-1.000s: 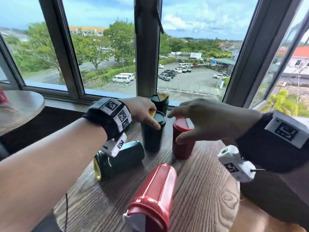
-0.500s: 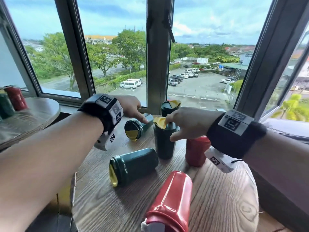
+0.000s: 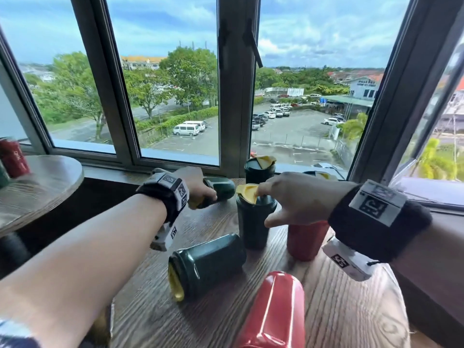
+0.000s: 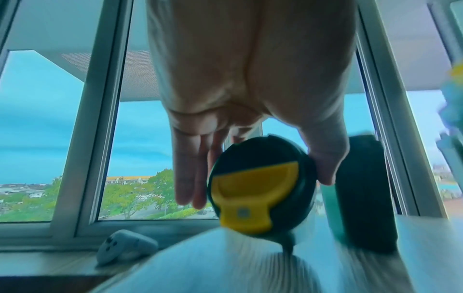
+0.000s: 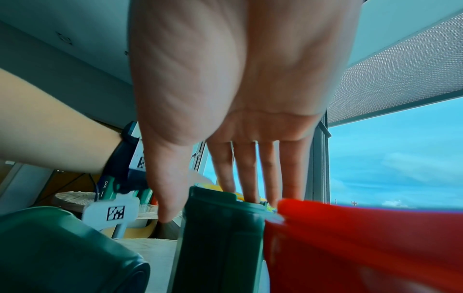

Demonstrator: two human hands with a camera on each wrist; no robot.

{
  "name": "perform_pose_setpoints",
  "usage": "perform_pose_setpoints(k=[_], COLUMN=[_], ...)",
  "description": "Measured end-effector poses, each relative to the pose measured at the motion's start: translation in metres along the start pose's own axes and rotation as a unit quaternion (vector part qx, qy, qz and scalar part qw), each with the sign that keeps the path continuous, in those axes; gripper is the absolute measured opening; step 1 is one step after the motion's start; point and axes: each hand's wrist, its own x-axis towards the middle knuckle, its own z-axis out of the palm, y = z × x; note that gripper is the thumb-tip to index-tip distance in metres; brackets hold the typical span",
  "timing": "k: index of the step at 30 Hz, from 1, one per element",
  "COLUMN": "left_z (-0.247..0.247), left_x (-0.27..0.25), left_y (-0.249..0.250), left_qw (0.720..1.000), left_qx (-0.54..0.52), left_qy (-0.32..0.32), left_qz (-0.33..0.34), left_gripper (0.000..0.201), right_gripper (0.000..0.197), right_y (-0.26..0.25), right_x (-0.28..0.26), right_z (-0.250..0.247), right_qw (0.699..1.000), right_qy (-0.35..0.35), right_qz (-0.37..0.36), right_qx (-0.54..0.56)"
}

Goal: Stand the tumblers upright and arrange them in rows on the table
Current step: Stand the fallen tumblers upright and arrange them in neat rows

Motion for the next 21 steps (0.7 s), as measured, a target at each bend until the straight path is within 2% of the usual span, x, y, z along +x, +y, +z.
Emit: perform_pose_setpoints(k=[3, 5, 13, 21], left_z=[-0.024, -0.035, -0.031, -0.024], left_x=[0.001, 0.000, 0.002, -0.005], left_y=[0.001, 0.010, 0.032, 0.026], left_qw=[0.998, 0.996, 0.997, 0.996], left_qx=[-0.030, -0.044, 0.002, 0.000], left_qy=[0.055, 0.068, 0.025, 0.026], left_qz=[0.023, 0.043, 0.077, 0.087], left_gripper=[0.073, 0.078, 0.074, 0.081], right_gripper=[0.059, 0.059, 0.059, 0.058], right_y=[0.000, 0.000, -0.002, 0.000], right_x=[0.001, 0.000, -0.002, -0.002], right_z=[0.000, -0.001, 0.000, 0.004], right_qw=[1.000, 1.000, 1.000, 1.000], right_qy=[0.004, 0.002, 0.003, 0.010], right_qz=[0.001, 0.003, 0.000, -0.005], right_qx=[0.004, 0.006, -0.001, 0.007])
